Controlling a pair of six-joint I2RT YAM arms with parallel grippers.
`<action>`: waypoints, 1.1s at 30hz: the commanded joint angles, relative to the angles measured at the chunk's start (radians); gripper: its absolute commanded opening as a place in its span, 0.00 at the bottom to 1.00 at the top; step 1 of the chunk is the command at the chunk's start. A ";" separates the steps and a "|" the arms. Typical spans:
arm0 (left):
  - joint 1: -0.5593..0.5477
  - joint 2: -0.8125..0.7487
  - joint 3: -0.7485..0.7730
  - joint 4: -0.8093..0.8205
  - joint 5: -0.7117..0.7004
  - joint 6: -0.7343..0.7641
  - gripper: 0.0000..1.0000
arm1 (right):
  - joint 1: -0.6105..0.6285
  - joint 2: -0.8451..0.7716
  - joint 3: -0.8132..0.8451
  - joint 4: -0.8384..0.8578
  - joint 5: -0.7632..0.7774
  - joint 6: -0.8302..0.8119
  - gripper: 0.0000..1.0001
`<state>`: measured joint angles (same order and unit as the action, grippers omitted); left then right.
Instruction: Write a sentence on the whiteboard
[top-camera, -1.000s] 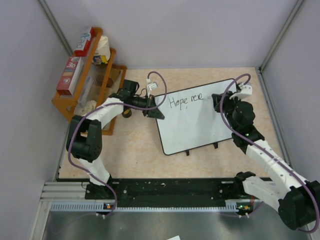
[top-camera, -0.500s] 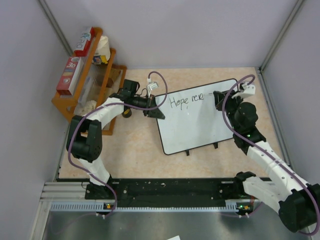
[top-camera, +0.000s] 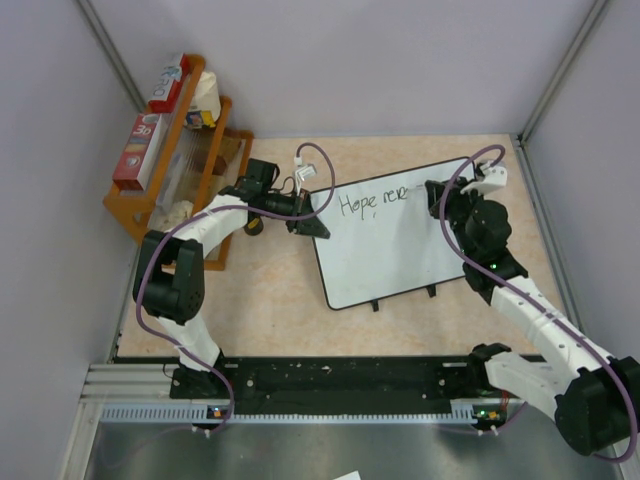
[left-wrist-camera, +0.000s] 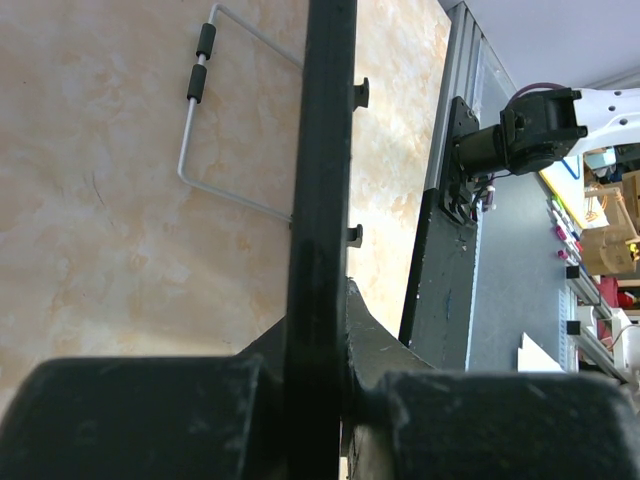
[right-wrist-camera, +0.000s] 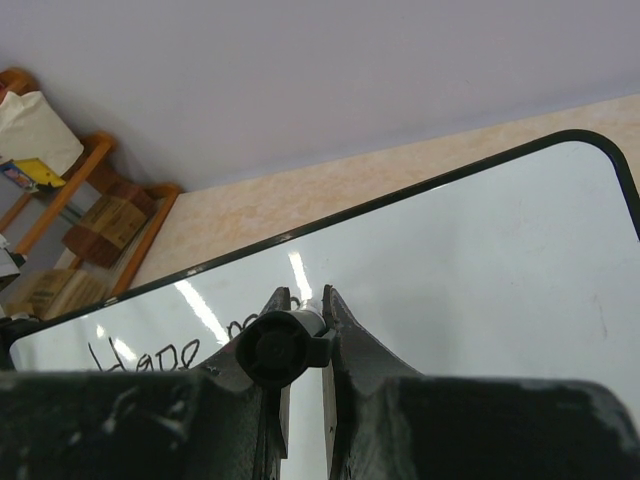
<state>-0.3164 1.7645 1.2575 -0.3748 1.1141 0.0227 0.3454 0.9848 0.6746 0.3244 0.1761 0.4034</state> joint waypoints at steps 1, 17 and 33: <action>-0.030 0.033 -0.017 -0.052 -0.278 0.181 0.00 | -0.011 -0.002 0.051 0.050 0.023 -0.011 0.00; -0.030 0.033 -0.013 -0.053 -0.280 0.178 0.00 | -0.011 0.003 0.002 -0.004 0.010 -0.002 0.00; -0.030 0.029 -0.017 -0.053 -0.286 0.177 0.00 | -0.011 -0.037 -0.067 -0.024 -0.009 -0.001 0.00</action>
<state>-0.3164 1.7653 1.2583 -0.3824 1.1095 0.0162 0.3435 0.9630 0.6319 0.3286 0.1783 0.4053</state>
